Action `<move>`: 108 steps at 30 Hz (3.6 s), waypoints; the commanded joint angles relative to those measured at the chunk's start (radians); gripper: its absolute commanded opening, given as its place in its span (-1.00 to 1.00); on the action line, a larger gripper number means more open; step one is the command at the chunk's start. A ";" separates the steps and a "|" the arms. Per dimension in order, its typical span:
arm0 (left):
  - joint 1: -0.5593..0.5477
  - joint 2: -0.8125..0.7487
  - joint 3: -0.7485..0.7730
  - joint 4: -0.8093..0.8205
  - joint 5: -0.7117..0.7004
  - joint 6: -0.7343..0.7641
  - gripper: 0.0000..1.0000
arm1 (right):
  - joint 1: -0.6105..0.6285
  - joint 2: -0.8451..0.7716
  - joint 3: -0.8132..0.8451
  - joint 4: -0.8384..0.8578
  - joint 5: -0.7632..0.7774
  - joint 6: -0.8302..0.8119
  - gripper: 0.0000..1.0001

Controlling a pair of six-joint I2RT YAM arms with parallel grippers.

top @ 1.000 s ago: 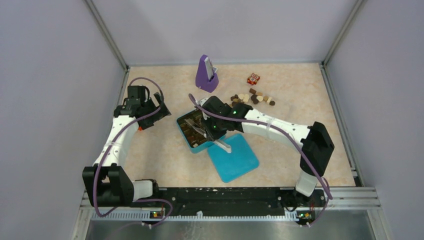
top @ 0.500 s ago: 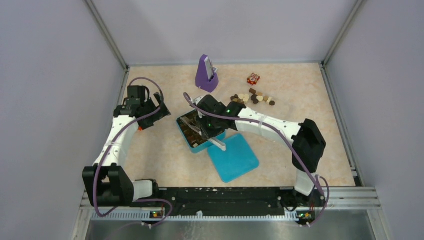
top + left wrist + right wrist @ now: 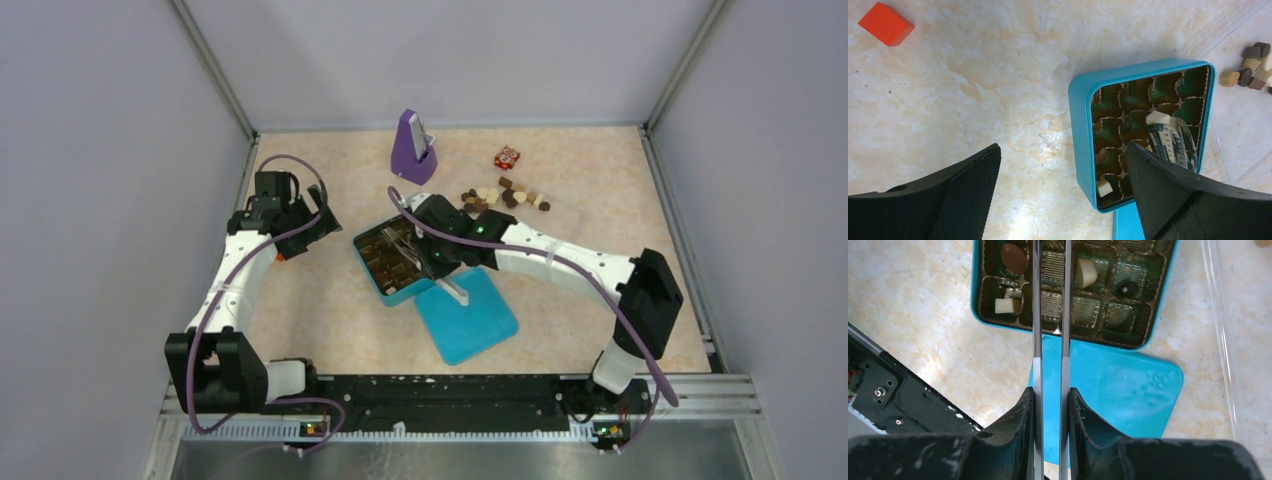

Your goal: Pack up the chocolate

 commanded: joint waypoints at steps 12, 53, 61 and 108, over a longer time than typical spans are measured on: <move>0.006 -0.003 0.020 0.031 -0.003 0.012 0.97 | 0.007 -0.257 -0.212 -0.019 0.020 0.091 -1.00; 0.007 0.001 0.014 0.041 0.016 0.008 0.97 | 0.007 -0.332 -0.251 -0.066 0.019 0.086 -0.41; 0.007 0.002 0.018 0.039 0.021 0.008 0.98 | 0.007 -0.323 -0.245 -0.060 0.012 0.077 -0.36; 0.007 -0.027 0.018 0.025 0.014 0.019 0.97 | -0.693 -0.866 -0.866 0.006 0.559 0.560 0.40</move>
